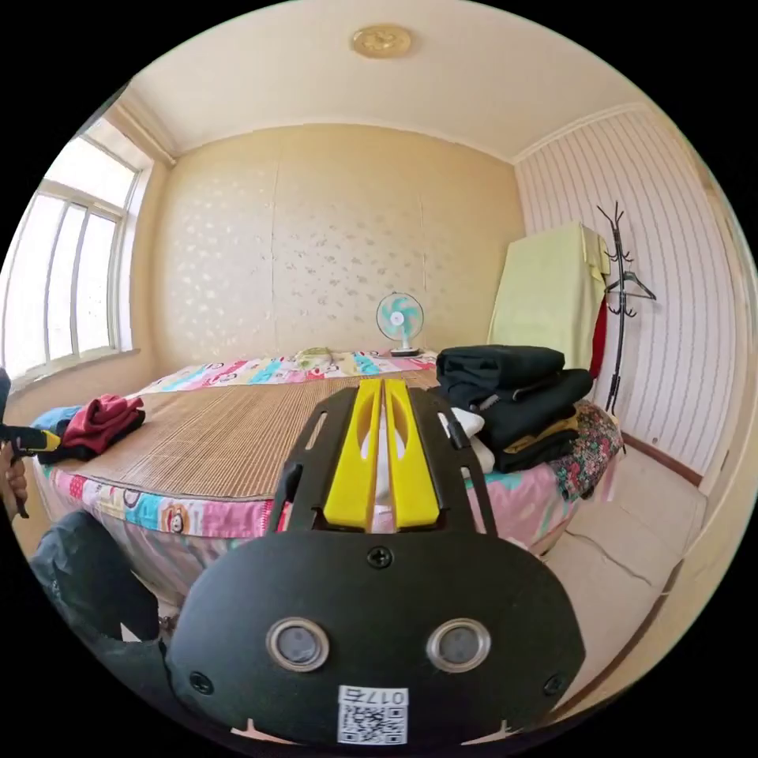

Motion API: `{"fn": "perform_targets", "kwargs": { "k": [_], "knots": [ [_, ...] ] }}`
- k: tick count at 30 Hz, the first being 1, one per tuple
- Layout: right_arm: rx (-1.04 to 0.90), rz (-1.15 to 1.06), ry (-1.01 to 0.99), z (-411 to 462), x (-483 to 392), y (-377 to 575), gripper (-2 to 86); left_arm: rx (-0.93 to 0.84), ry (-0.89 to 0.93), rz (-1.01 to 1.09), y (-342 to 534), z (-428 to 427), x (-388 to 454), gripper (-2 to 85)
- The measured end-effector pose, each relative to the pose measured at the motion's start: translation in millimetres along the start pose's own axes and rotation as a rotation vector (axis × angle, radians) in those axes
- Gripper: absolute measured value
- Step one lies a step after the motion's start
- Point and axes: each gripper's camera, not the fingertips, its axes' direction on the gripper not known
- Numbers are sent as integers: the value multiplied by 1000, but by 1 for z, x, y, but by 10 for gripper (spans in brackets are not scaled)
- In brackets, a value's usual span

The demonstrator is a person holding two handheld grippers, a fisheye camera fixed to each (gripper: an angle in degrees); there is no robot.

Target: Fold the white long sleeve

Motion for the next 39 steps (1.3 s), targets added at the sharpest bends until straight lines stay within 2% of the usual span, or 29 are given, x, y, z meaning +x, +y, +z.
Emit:
{"fn": "perform_targets", "kwargs": {
  "k": [4,7,9,10,11,13,14,16,20,22,25,27,29,30,32,34,35,36,38,39],
  "knots": [
    [-237,85,136,66,25,-3,84,-26,-5,-51,19,11,2,-10],
    [-299,146,137,127,45,0,93,-68,-15,-93,23,16,-3,-10],
    [-413,265,50,175,59,13,72,-73,-32,-115,23,17,-4,-10],
    [-417,395,-58,189,60,18,57,-70,-42,-130,23,17,-4,-10],
    [-364,425,-99,188,53,17,52,-67,-46,-145,22,18,-4,-10],
    [-195,292,-223,167,-18,-6,41,-63,-49,-157,20,21,-2,-10],
    [-183,249,-254,161,-41,-13,40,-63,-61,-164,18,23,0,-10],
    [-131,72,-446,127,-139,-26,37,-66,-79,-166,16,28,4,-9],
    [-187,-74,-571,76,-264,15,38,-85,-97,-151,6,44,8,-6],
    [-277,-155,-842,50,-313,56,39,-92,-91,-171,1,50,5,-1],
    [-380,-230,-984,38,-336,74,55,-77,-62,-210,-6,51,-5,19],
    [-309,-162,-971,41,-317,64,63,-71,-67,-222,-8,50,-11,29],
    [-270,-93,-859,60,-293,49,70,-78,-83,-238,-9,51,-20,37],
    [-296,-71,-734,80,-280,39,81,-81,-83,-244,-9,51,-22,38],
    [-394,-99,-508,120,-270,30,101,-88,-64,-278,-8,55,-31,40],
    [-666,-210,-259,189,-270,41,94,-89,-47,-298,-8,58,-34,40],
    [-745,-245,-236,204,-272,47,89,-92,-37,-304,-8,62,-35,40],
    [-731,-265,-268,203,-273,48,55,-96,-33,-306,-8,64,-36,40],
    [-626,-274,-484,168,-267,33,32,-120,-21,-308,-8,70,-37,40],
    [-538,-240,-732,137,-256,23,29,-123,-23,-306,-9,71,-37,40]
  ]
}}
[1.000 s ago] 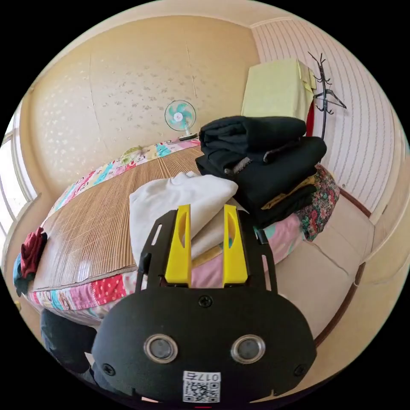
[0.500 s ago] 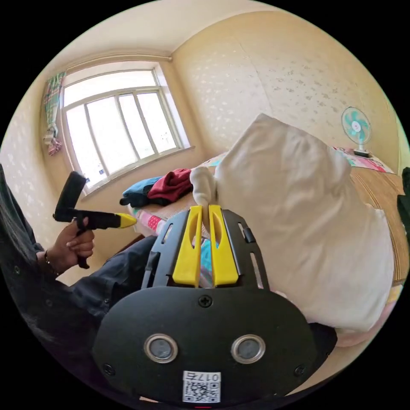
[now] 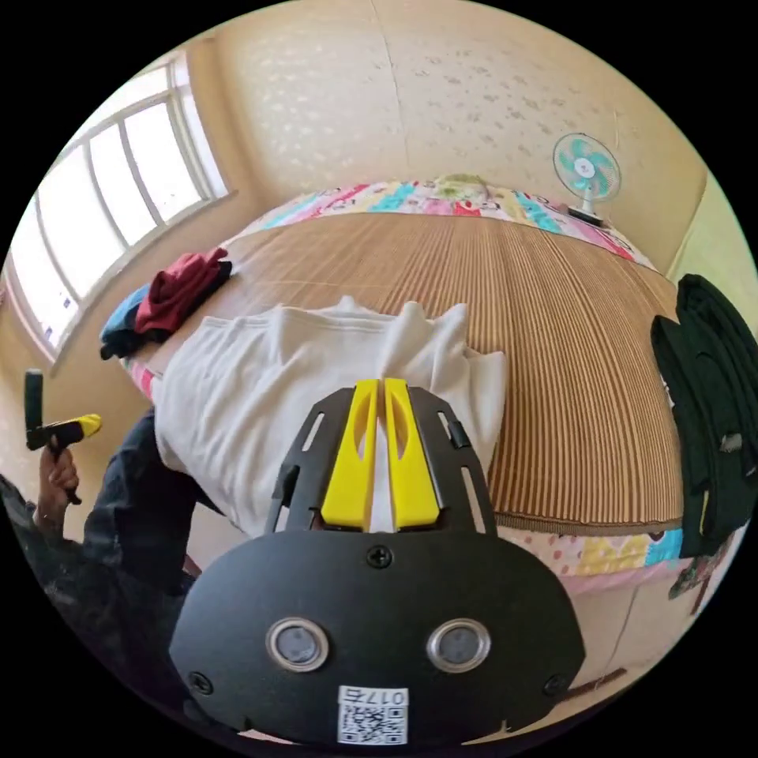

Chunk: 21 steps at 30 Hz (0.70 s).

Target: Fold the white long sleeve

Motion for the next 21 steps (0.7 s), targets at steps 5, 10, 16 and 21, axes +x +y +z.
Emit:
{"fn": "perform_targets", "kwargs": {
  "k": [5,10,16,21],
  "knots": [
    [42,-299,-660,-66,-33,60,30,31,-35,-28,-2,-9,-14,43],
    [247,73,-456,-88,36,59,52,43,-60,-42,-34,-20,-34,75],
    [-34,177,21,-3,87,-86,117,17,-74,88,-120,-4,-11,84],
    [-510,115,304,138,100,-151,129,-55,-211,151,-202,51,1,100]
  ]
}}
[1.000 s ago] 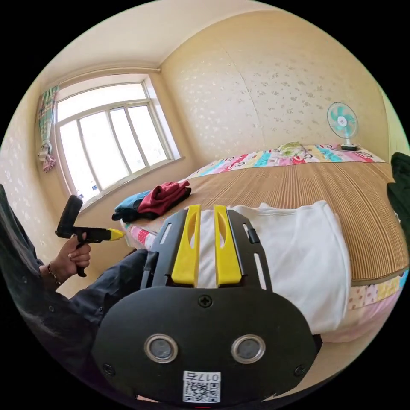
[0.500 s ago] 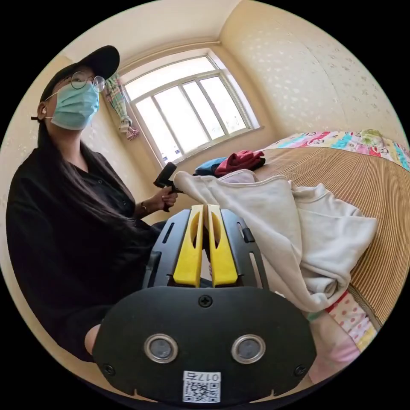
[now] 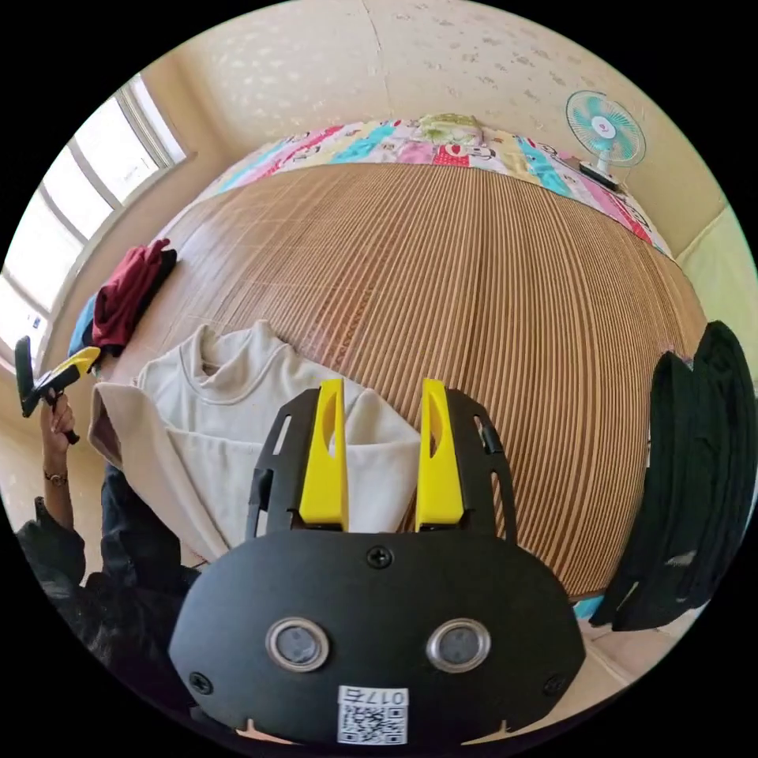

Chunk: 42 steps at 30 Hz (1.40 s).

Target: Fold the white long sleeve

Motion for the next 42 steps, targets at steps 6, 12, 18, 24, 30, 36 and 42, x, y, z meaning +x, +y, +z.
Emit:
{"fn": "perform_targets", "kwargs": {
  "k": [6,12,18,24,30,36,42],
  "knots": [
    [-13,-37,39,-12,-40,22,46,-307,-111,-64,-13,97,-33,85],
    [535,-52,-124,-160,-81,161,30,-187,137,-119,54,28,-18,17],
    [1041,10,-614,-264,-57,282,25,395,463,-184,118,-123,11,1],
    [1435,-240,-711,-344,-84,361,28,796,332,280,158,-306,117,7],
    [1590,-224,-722,-393,-106,377,29,977,529,375,185,-375,155,8],
    [1267,-169,-246,-433,-127,254,31,775,307,356,110,-394,167,13],
    [755,-118,157,-354,-114,-24,48,353,146,221,-101,-279,100,42]
  ]
}}
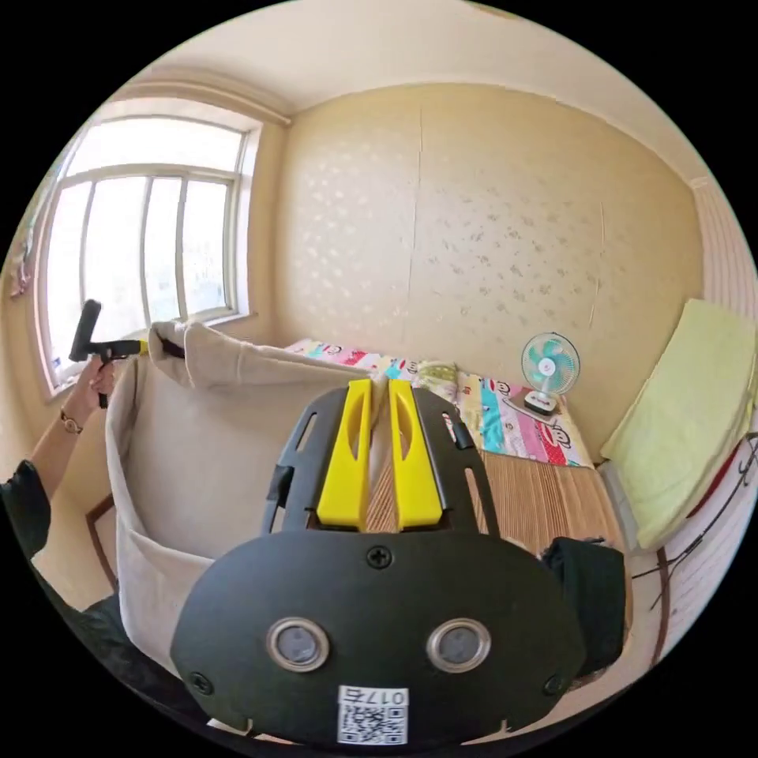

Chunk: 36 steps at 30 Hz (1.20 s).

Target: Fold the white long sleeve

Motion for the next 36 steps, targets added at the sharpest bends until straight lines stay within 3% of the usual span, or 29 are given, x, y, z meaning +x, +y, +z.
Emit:
{"fn": "perform_targets", "kwargs": {
  "k": [1,4,8,11,15,16,18,20,23,25,27,29,31,32,35,36],
  "knots": [
    [-133,25,79,45,0,-10,49,-88,-15,-85,-14,40,-32,44],
    [-156,9,170,91,-23,5,69,-165,-49,-277,0,101,-77,71],
    [-198,-17,3,141,-56,77,80,-302,-32,-169,67,193,-62,79],
    [-399,65,-163,201,-71,165,105,-578,-35,-102,138,289,-43,103],
    [-623,59,-223,239,-104,297,114,-774,-55,-53,235,358,-18,112],
    [-560,-49,-173,227,-115,318,93,-817,-91,-20,263,370,-11,112],
    [-539,-205,-87,204,-121,324,55,-692,-188,94,282,357,5,90],
    [-533,-202,-64,182,-98,309,42,-725,-190,153,285,345,9,37],
    [-387,6,94,132,-1,277,36,-686,-65,38,268,308,-22,14],
    [-350,217,428,104,91,272,32,-640,-9,-73,263,285,-48,6],
    [-341,459,646,75,143,279,27,-547,-74,-155,259,255,-69,9],
    [-155,561,588,33,151,288,22,-347,-70,-194,246,204,-80,56],
    [100,569,380,7,127,302,15,-237,-20,-207,232,183,-80,76],
    [134,565,311,9,120,305,13,-223,2,-202,220,184,-77,78],
    [34,472,-103,66,88,306,8,-304,114,-106,185,230,-53,134],
    [-155,410,-212,106,77,305,7,-325,156,-89,179,244,-46,150]
  ]
}}
